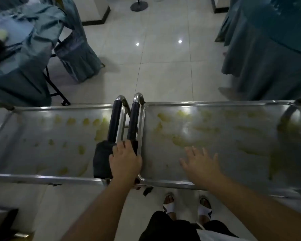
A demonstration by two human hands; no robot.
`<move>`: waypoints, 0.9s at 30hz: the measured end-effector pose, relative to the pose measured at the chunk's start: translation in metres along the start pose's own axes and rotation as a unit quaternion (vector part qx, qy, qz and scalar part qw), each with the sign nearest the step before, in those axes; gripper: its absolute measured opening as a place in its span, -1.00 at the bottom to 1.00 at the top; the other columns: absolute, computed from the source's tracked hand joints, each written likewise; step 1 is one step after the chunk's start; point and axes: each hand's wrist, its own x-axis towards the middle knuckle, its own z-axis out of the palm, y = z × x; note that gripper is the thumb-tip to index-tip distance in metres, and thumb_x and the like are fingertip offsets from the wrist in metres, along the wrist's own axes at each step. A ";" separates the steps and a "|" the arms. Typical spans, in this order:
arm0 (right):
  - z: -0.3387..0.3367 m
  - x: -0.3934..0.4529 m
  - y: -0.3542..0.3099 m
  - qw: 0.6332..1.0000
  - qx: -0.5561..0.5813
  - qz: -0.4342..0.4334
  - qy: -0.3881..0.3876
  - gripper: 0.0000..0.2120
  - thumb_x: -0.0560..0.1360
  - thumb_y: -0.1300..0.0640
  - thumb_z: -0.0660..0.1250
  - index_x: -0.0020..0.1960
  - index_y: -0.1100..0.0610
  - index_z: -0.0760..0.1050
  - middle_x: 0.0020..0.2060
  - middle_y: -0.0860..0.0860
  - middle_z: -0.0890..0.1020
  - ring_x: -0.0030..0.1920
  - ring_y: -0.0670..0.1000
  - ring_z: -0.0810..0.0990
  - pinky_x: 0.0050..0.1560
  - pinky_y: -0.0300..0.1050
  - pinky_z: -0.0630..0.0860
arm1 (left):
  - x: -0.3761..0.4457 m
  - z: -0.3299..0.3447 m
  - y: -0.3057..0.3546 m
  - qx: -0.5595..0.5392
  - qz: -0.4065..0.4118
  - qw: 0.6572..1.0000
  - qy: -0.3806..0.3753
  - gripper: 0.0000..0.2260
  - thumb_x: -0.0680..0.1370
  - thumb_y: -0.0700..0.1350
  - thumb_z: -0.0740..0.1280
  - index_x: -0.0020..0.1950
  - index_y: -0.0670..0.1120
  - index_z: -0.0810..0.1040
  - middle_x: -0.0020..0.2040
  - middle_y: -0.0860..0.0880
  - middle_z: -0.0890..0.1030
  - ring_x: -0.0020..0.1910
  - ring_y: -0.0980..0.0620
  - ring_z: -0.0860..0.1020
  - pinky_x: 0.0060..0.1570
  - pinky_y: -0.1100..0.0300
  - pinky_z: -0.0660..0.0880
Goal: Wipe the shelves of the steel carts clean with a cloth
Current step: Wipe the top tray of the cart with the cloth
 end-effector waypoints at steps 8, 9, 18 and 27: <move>0.017 -0.001 -0.035 1.000 0.006 -0.027 -0.008 -0.35 0.66 -0.33 -0.13 0.63 -0.02 0.12 0.60 0.01 0.25 0.58 0.20 0.19 0.53 0.39 0.10 | -0.018 0.029 -0.033 -0.046 -0.036 0.996 -0.067 -0.21 0.54 0.29 0.43 0.55 -0.12 0.19 0.33 -0.10 0.38 0.28 -0.10 0.44 0.15 0.00 0.58; 0.019 -0.002 -0.038 1.000 0.003 -0.029 -0.007 -0.36 0.66 -0.32 -0.12 0.62 -0.02 0.13 0.58 0.02 0.28 0.56 0.20 0.22 0.52 0.37 0.13 | -0.019 0.032 -0.032 -0.042 -0.037 0.996 -0.066 -0.19 0.53 0.30 0.43 0.55 -0.13 0.19 0.34 -0.11 0.38 0.28 -0.10 0.44 0.14 0.01 0.58; 0.034 -0.019 -0.042 0.999 0.016 -0.025 -0.019 -0.40 0.67 -0.31 -0.10 0.52 0.03 0.28 0.43 0.11 0.46 0.38 0.23 0.42 0.33 0.20 0.39 | -0.016 0.038 -0.026 -0.044 -0.029 0.997 -0.051 -0.35 0.58 0.04 0.39 0.53 -0.20 0.19 0.30 -0.16 0.39 0.18 -0.11 0.47 0.02 0.09 0.60; 0.026 -0.028 -0.026 0.992 0.108 -0.042 -0.058 -0.45 0.69 -0.27 -0.06 0.42 0.08 0.39 0.32 0.13 0.53 0.35 0.23 0.46 0.32 0.15 0.44 | -0.018 0.014 -0.041 -0.159 -0.042 0.986 -0.030 -0.92 0.64 -0.20 0.29 0.11 -0.16 0.44 0.06 -0.13 0.51 -0.04 -0.09 0.54 0.00 -0.01 0.56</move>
